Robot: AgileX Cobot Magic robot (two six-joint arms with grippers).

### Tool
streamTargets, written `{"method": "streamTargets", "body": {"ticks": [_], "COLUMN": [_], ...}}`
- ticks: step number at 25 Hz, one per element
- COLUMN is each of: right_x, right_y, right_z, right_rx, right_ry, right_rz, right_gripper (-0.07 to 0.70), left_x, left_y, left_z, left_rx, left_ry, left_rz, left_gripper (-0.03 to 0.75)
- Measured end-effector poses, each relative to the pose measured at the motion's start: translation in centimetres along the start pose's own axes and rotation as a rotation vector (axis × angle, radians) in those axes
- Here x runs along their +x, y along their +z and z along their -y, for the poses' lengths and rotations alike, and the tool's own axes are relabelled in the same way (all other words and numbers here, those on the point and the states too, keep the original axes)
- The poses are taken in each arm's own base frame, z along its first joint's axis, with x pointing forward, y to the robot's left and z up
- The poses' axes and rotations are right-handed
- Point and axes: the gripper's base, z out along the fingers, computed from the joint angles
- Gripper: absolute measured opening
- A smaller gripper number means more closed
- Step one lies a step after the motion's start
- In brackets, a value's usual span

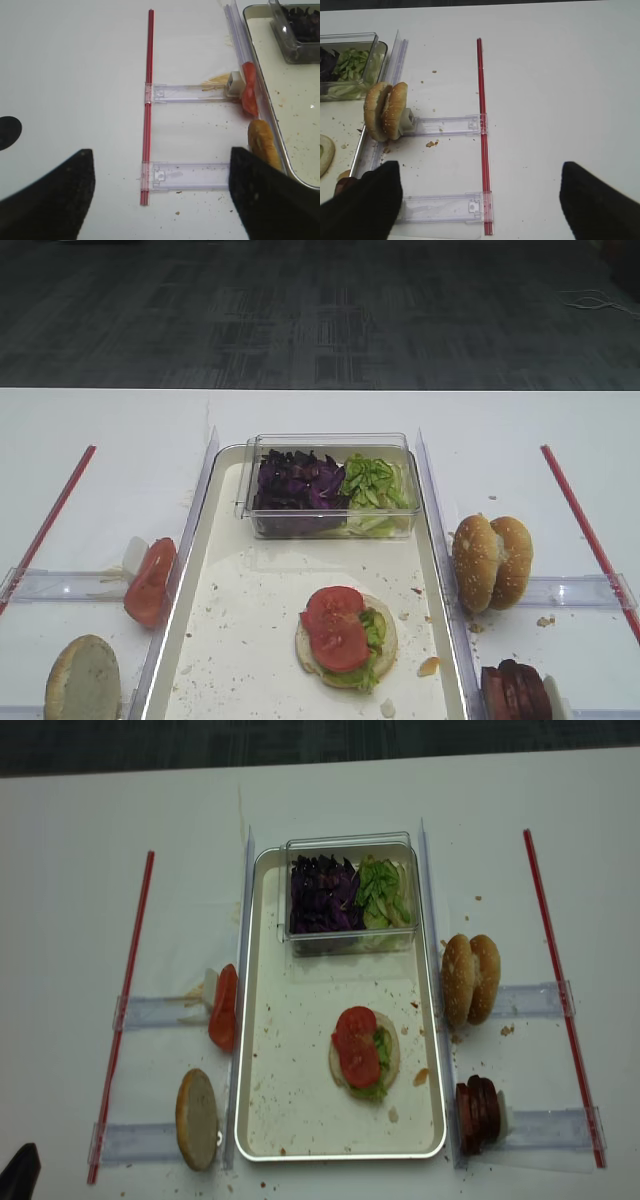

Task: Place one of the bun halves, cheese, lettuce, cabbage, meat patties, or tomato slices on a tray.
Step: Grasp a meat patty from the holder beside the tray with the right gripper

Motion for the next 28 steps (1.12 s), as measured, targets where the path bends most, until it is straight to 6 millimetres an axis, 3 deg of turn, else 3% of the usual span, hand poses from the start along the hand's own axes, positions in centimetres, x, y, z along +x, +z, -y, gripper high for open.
{"method": "streamTargets", "body": {"ticks": [7, 14, 21, 28], "right_x": [-0.9, -2.4, -2.3, -1.7], "right_y": [1.6, 6.3, 11.3, 13.7], "right_z": [0.1, 0.2, 0.4, 0.5], "right_rx": [0.000, 0.002, 0.003, 0.005], "right_ry": [0.005, 0.017, 0.029, 0.034], "right_rz": [-0.129, -0.462, -0.779, -0.917], "right_gripper": [0.663, 0.663, 0.663, 0.663], "left_x": [0.0, 0.0, 0.0, 0.0], "left_y": [0.0, 0.0, 0.0, 0.0], "left_z": [0.0, 0.0, 0.0, 0.0], "left_rx": [0.000, 0.000, 0.000, 0.000], "left_ry": [0.000, 0.000, 0.000, 0.000], "left_rz": [0.000, 0.000, 0.000, 0.000], "left_gripper": [0.544, 0.544, 0.544, 0.544]}}
